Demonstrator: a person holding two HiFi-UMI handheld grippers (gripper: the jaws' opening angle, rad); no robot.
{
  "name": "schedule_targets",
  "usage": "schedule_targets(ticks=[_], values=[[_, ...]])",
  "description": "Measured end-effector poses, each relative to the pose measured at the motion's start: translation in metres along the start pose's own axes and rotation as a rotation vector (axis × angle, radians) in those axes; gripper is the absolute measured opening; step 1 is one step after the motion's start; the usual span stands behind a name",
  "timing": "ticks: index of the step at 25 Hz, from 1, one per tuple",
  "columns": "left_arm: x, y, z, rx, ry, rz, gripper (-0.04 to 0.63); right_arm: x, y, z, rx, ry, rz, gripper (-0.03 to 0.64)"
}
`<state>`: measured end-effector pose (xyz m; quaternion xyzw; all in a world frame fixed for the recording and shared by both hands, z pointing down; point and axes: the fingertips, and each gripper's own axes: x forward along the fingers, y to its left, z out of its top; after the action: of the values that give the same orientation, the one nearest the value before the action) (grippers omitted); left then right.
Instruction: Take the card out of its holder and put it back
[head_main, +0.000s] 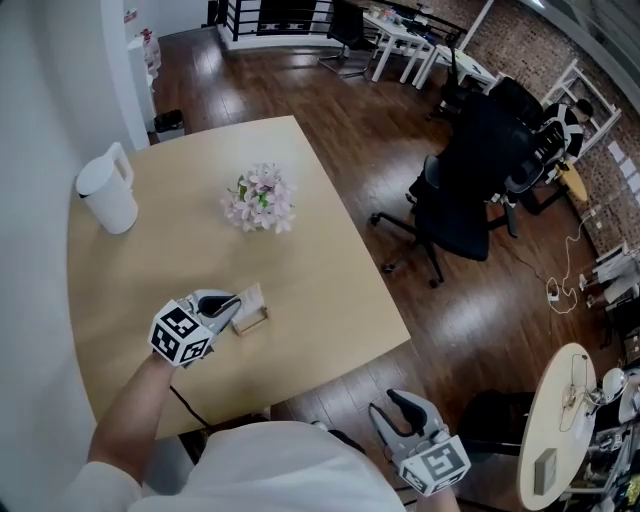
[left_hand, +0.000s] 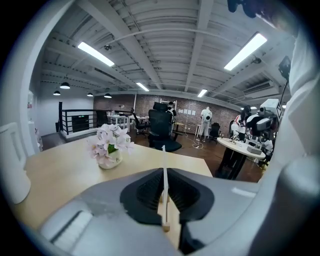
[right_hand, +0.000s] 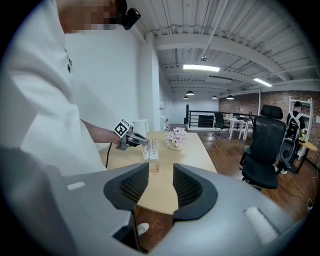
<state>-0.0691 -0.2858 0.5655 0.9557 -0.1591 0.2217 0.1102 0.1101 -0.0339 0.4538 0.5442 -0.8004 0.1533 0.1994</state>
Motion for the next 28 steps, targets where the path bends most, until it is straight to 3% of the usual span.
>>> schedule_targets(ticks=[12,28], values=[[-0.074,-0.033,0.037,-0.021,-0.11,0.254,0.017,-0.023,-0.025,-0.013,-0.064,-0.045,0.145,0.156],[-0.206,-0.155,-0.038,-0.225,-0.14,0.664,0.017,-0.059,-0.039,-0.045,-0.177,-0.059,0.406,0.156]])
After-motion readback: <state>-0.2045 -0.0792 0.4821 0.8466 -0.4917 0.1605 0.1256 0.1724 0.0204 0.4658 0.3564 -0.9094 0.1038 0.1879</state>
